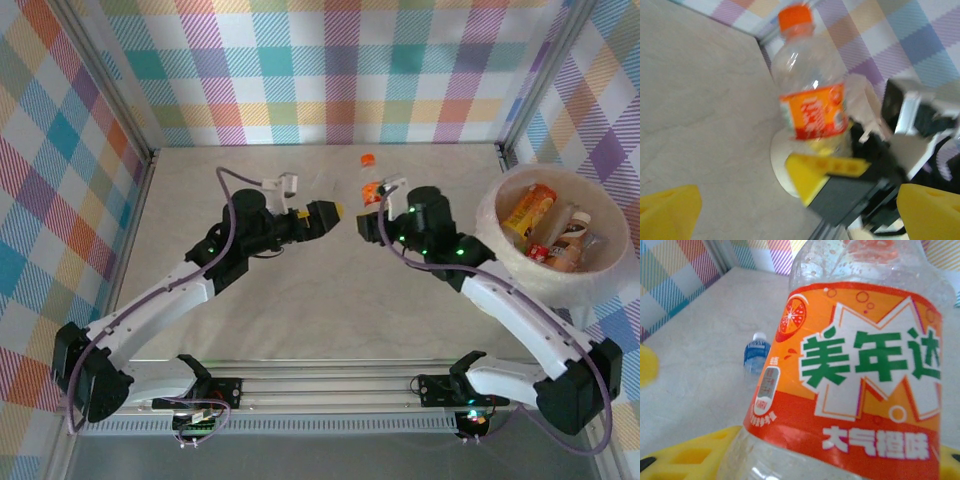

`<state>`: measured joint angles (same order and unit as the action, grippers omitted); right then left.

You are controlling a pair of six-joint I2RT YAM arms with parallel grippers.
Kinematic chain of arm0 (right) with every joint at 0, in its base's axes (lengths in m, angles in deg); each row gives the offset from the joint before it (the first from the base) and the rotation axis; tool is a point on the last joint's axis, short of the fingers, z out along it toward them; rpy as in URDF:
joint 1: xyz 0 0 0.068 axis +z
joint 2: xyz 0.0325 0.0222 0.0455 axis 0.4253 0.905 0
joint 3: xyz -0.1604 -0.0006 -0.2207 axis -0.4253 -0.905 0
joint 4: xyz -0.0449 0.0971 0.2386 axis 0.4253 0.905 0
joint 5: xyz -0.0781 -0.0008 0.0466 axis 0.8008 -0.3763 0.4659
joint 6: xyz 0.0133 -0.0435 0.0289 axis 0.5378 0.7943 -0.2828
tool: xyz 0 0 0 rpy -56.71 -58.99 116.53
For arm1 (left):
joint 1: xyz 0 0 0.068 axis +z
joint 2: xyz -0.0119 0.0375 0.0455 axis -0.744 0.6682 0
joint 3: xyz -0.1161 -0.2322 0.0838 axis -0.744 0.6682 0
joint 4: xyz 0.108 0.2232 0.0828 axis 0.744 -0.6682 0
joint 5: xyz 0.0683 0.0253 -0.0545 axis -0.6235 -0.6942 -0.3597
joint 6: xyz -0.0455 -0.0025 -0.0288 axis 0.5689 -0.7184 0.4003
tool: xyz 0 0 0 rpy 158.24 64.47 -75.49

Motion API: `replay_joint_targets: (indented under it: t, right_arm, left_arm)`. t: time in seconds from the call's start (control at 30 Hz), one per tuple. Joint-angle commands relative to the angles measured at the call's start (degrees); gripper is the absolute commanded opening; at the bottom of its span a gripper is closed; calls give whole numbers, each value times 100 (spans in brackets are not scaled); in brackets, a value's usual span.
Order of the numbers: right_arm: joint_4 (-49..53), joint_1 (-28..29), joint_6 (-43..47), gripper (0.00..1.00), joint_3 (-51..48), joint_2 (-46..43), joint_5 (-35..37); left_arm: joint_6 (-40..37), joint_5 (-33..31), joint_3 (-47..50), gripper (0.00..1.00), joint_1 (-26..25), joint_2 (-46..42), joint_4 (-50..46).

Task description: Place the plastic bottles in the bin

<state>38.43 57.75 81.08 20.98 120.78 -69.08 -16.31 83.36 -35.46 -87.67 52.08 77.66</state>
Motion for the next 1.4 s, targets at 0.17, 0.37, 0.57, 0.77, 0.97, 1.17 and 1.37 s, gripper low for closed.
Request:
replay_joint_targets:
  t: [0.17,0.37,0.57,0.77,0.97,1.17,1.37]
  right_arm:
    - [1613,-1161,169,52,1033,-747,-805]
    - [2801,-2135,431,51,1738,-774,-1113]
    - [3615,-3160,609,51,2208,-733,-1261]
    - [4351,-4050,846,53,2569,-574,-1080]
    - [4611,-4801,1081,53,3006,-93,-1364]
    - [5004,-5244,1038,55,3321,334,-1410]
    - [5318,-5387,909,70,3385,628,-1300]
  left_arm:
    - [-1359,243,-909,100,-798,406,-343]
    - [-1956,170,-1269,100,-1209,590,-656]
    - [-2335,-32,-1401,100,-1428,625,-933]
    - [-2389,-346,-1327,100,-1438,595,-957]
    - [-2398,-592,-1329,100,-1437,629,-961]
    - [-2392,-828,-1304,100,-1437,646,-1054]
    - [-2310,-979,-1287,100,-1437,702,-1071]
